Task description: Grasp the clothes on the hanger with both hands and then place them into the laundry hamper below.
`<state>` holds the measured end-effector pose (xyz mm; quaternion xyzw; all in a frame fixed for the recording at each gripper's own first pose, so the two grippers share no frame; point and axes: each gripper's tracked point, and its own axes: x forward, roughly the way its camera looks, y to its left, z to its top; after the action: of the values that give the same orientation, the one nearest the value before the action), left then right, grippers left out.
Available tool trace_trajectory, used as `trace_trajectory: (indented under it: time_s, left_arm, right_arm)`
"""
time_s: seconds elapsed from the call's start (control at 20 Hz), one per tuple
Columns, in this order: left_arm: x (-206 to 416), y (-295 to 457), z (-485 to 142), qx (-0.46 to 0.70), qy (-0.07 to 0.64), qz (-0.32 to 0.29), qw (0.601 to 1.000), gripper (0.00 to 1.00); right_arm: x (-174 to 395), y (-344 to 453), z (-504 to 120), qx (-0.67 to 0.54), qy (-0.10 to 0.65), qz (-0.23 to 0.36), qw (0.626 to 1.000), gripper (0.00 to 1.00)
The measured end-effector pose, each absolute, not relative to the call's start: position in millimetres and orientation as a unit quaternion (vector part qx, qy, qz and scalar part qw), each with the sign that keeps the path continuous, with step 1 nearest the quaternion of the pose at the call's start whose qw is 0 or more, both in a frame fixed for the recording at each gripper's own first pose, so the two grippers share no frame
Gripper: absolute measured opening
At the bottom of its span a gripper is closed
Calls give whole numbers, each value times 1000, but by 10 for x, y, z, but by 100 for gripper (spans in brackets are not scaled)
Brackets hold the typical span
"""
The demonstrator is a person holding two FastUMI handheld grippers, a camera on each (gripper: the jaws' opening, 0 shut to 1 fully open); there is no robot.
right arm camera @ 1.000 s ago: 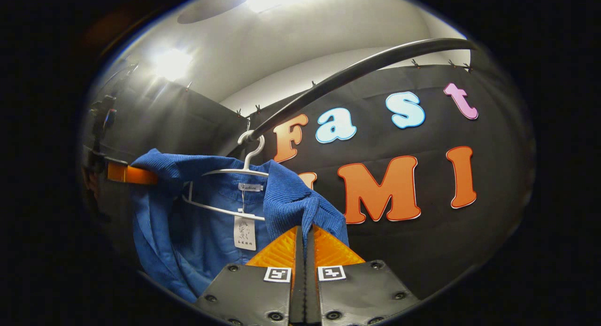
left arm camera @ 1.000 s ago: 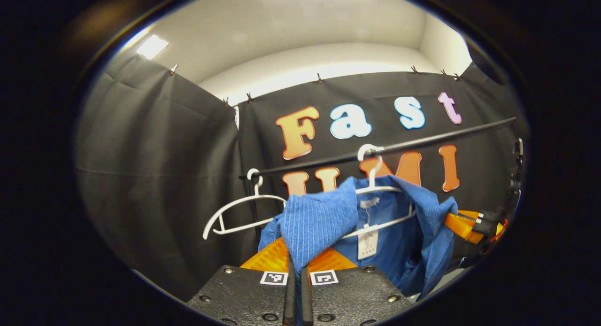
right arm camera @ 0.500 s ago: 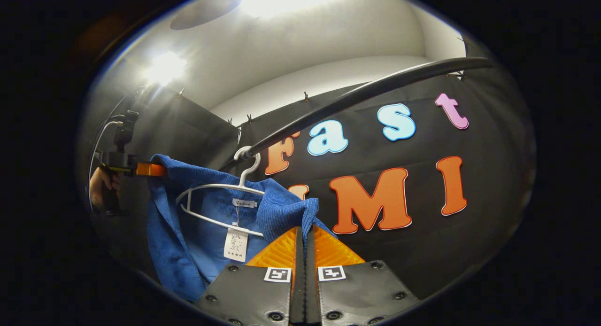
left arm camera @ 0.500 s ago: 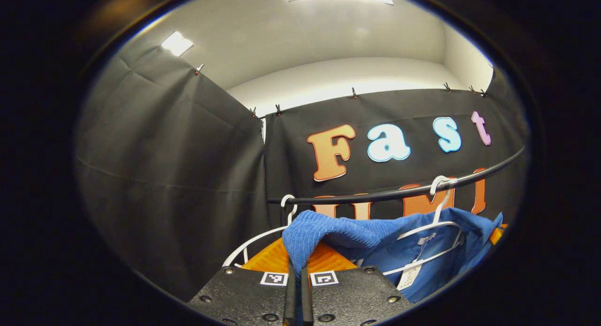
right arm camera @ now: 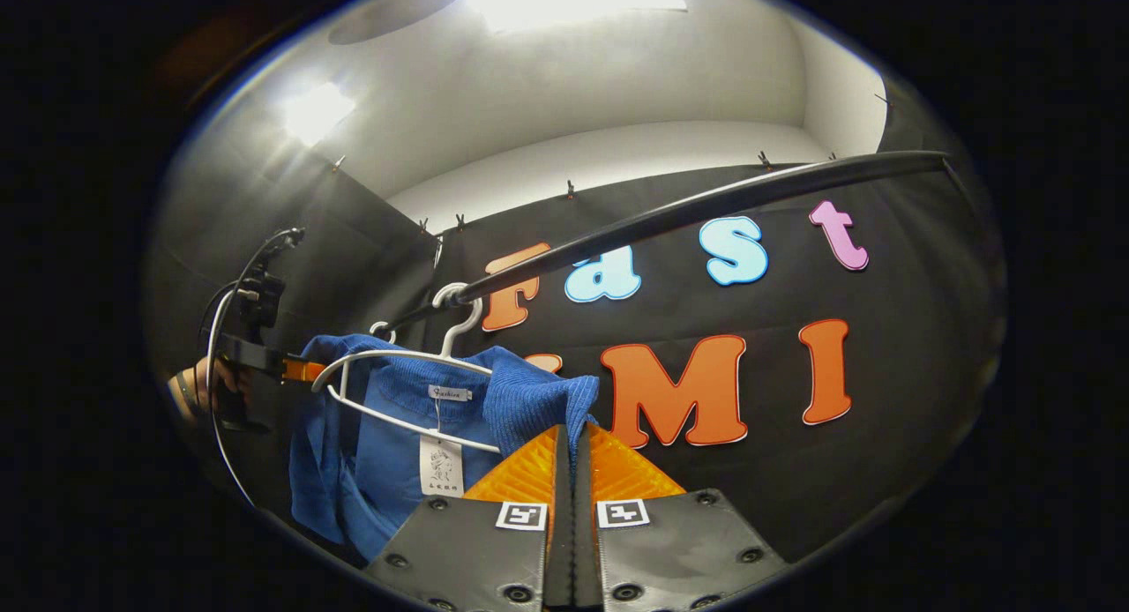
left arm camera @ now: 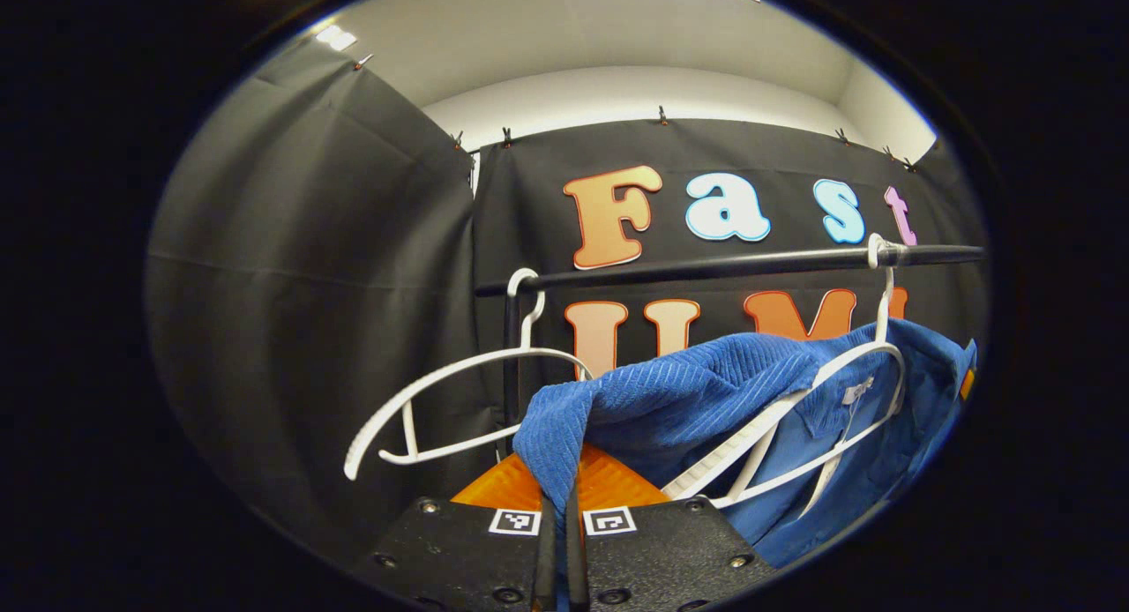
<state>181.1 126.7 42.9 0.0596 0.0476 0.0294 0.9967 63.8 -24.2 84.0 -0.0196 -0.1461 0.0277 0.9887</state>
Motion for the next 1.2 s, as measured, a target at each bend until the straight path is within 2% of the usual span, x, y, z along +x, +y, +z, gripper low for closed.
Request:
trace_trajectory:
  time_s: [0.35, 0.7, 0.9, 1.0, 1.2]
  left_arm:
    - [1726, 1293, -287, 40, 102, 24, 994, 2]
    - [1424, 870, -675, 41, 111, -8, 993, 5]
    - [1301, 624, -741, 37, 107, -29, 993, 5]
    - [1259, 501, -813, 35, 111, -38, 992, 7]
    - [1164, 254, -955, 26, 124, -60, 990, 5]
  right_arm:
    - [707, -450, 894, -18, -151, 6, 988, 7]
    - [872, -766, 935, -36, -158, -27, 986, 7]
    - [1032, -1004, 931, -38, -158, -58, 985, 7]
    - [1220, -1284, 776, -48, -137, -89, 985, 7]
    - [1323, -1720, 516, -42, -112, -129, 984, 7]
